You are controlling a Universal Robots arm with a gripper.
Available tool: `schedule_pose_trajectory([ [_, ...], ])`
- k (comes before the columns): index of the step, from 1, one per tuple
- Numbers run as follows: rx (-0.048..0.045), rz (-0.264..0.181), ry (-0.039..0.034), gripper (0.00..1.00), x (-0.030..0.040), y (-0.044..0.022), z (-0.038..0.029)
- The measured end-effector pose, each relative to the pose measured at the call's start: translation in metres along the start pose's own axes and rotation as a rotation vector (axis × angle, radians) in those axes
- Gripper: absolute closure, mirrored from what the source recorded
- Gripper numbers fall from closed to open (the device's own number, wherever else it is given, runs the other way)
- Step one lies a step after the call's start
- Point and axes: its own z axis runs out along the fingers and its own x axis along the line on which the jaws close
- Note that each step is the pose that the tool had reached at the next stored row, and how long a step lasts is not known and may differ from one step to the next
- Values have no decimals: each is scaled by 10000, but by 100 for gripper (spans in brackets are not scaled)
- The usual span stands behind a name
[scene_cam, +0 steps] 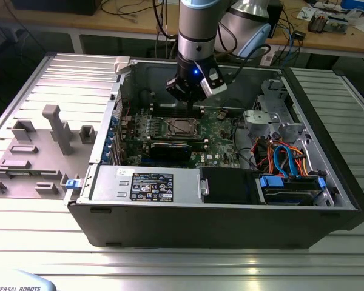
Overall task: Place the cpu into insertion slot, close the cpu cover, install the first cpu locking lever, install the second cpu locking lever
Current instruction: 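Install the second cpu locking lever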
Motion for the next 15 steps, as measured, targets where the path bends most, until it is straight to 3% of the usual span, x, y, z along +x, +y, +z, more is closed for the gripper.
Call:
schedule_pose_trajectory([
  [15, 0, -1, 0, 89, 0, -18, -21],
])
